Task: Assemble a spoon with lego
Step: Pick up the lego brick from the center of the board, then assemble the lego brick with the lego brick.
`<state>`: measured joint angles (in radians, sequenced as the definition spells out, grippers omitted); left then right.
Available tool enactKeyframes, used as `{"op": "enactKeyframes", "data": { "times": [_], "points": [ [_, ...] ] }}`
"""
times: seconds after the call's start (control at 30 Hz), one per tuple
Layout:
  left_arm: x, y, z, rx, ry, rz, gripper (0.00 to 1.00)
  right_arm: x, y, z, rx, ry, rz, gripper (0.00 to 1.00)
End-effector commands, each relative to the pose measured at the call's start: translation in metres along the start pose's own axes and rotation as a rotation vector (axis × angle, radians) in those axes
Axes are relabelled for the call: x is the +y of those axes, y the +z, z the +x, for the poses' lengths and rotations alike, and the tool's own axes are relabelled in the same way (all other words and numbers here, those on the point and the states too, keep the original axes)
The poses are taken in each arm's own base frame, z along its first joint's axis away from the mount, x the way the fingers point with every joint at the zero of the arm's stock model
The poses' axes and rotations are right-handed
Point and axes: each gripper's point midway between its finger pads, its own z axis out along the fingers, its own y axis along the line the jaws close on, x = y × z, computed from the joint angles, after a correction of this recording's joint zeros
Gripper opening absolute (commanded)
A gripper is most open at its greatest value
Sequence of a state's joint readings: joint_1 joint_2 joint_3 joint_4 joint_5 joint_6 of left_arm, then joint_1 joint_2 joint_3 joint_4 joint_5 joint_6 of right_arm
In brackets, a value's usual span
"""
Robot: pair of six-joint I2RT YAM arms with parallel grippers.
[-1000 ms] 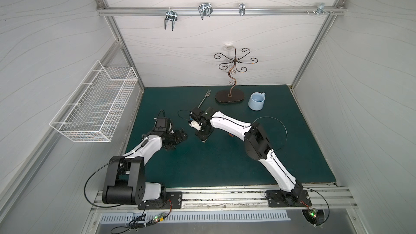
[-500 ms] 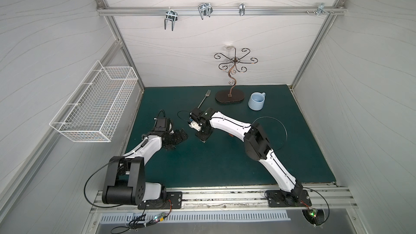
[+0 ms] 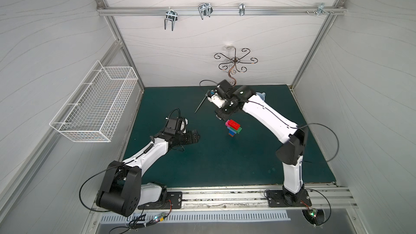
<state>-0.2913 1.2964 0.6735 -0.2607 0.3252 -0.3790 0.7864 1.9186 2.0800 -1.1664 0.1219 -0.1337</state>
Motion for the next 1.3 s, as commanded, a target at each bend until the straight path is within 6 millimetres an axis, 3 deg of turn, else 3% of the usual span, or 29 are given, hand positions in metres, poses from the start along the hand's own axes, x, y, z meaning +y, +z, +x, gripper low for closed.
{"op": "enactKeyframes", "data": {
  "times": [0.0, 0.13, 0.33, 0.67, 1.27],
  "points": [
    [-0.034, 0.002, -0.022, -0.056, 0.140, 0.059, 1.00, -0.013, 0.011, 0.055, 0.184, -0.054, -0.005, 0.19],
    [-0.050, 0.011, -0.017, -0.029, 0.196, 0.081, 1.00, -0.023, 0.017, 0.080, 0.240, -0.067, -0.001, 0.19],
    [-0.062, 0.015, -0.013, -0.018, 0.235, 0.110, 1.00, -0.026, 0.035, 0.090, 0.276, -0.077, -0.018, 0.18],
    [-0.061, 0.017, -0.012, -0.011, 0.232, 0.099, 1.00, -0.028, 0.043, 0.073, 0.248, -0.075, -0.015, 0.17],
    [-0.058, 0.018, -0.011, -0.003, 0.231, 0.083, 1.00, -0.032, 0.063, 0.068, 0.261, -0.065, -0.028, 0.17]
  ]
}}
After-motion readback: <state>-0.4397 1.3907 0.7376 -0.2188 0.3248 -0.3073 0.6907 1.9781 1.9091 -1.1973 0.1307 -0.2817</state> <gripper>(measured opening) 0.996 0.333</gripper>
